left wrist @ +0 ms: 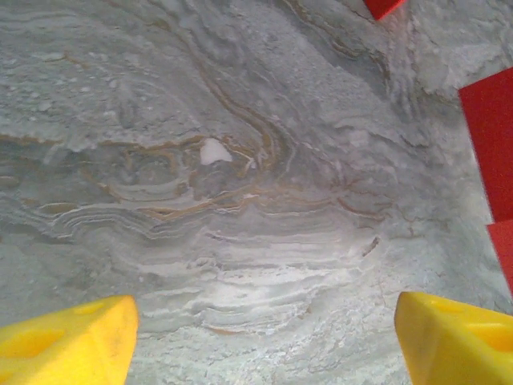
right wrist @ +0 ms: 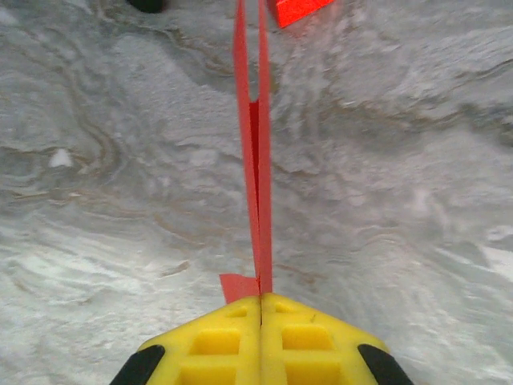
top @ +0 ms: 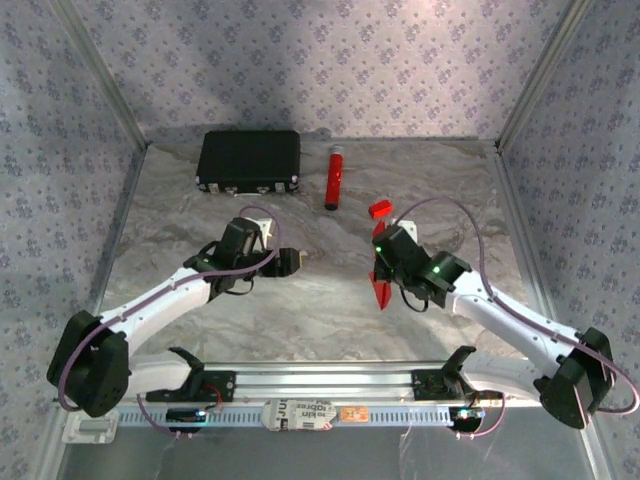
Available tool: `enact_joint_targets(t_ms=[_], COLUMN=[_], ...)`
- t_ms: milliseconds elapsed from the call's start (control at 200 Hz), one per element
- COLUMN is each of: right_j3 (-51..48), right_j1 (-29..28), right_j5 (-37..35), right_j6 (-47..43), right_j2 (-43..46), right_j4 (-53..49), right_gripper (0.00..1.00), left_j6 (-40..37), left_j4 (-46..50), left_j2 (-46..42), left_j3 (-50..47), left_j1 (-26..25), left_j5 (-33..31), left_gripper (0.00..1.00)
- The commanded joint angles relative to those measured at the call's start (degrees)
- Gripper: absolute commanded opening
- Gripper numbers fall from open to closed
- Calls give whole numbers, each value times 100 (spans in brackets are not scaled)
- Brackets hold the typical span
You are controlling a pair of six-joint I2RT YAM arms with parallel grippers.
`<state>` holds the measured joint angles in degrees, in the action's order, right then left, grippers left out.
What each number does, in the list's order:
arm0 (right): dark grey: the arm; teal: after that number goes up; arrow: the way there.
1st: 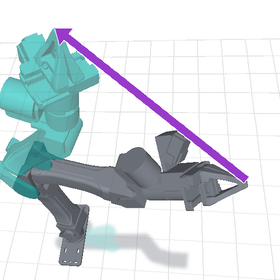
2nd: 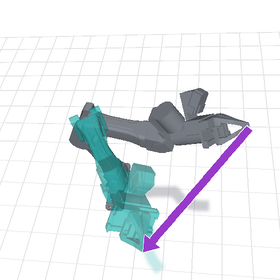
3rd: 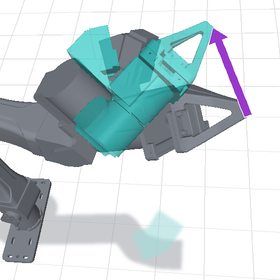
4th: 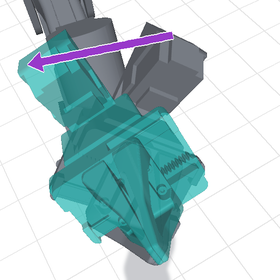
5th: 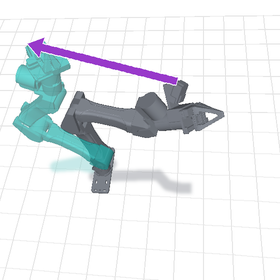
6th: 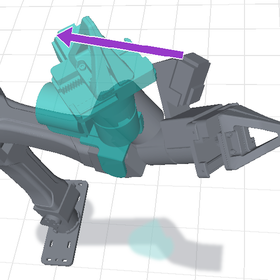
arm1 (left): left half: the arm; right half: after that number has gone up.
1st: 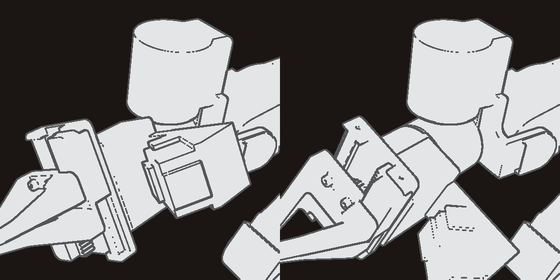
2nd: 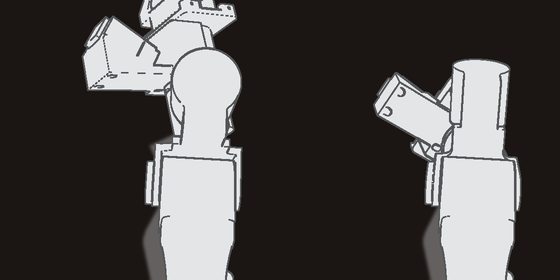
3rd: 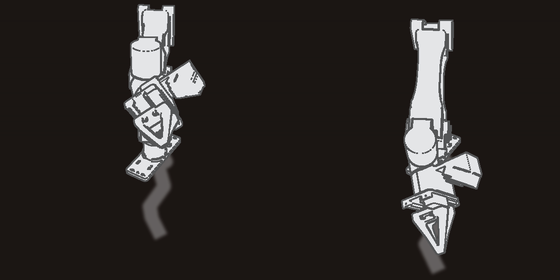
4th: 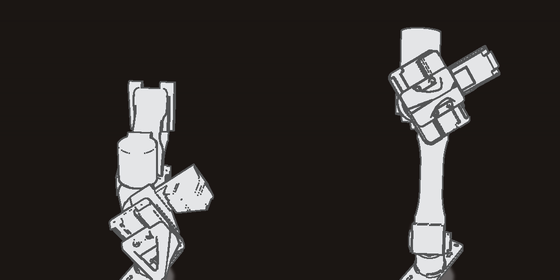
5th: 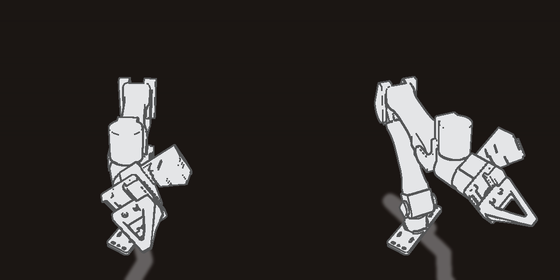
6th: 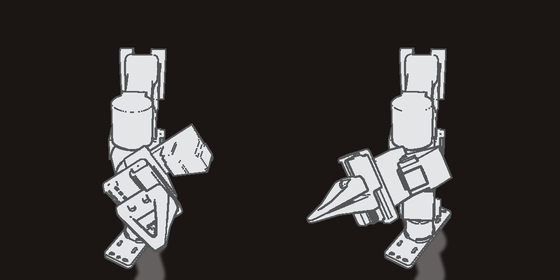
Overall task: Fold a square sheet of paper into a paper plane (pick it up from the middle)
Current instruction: Turn over the paper at the center of the table.
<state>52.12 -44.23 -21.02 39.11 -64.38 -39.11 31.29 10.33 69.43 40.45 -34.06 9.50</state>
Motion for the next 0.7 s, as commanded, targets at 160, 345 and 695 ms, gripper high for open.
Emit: enact_joint_targets(t_ms=[160,345,695], right_j3=[1413,2208,3309], right_j1=[-456,-914,-1629], right_j5=[-1853,-2519,-1917], right_j6=[308,725,511], right_j2=[-1558,-2757,-4776], right_j4=[-2156,-2767,-2255], right_gripper=[0,0,0], left_j6=[-53,44,402], left_j4=[158,319,1200], left_j2=[-337,-654,-1870], left_j3=[-183,-305,-529], left_j1=[78,284,636], left_j5=[-407,-665,-2279], left_gripper=[91,93,95])
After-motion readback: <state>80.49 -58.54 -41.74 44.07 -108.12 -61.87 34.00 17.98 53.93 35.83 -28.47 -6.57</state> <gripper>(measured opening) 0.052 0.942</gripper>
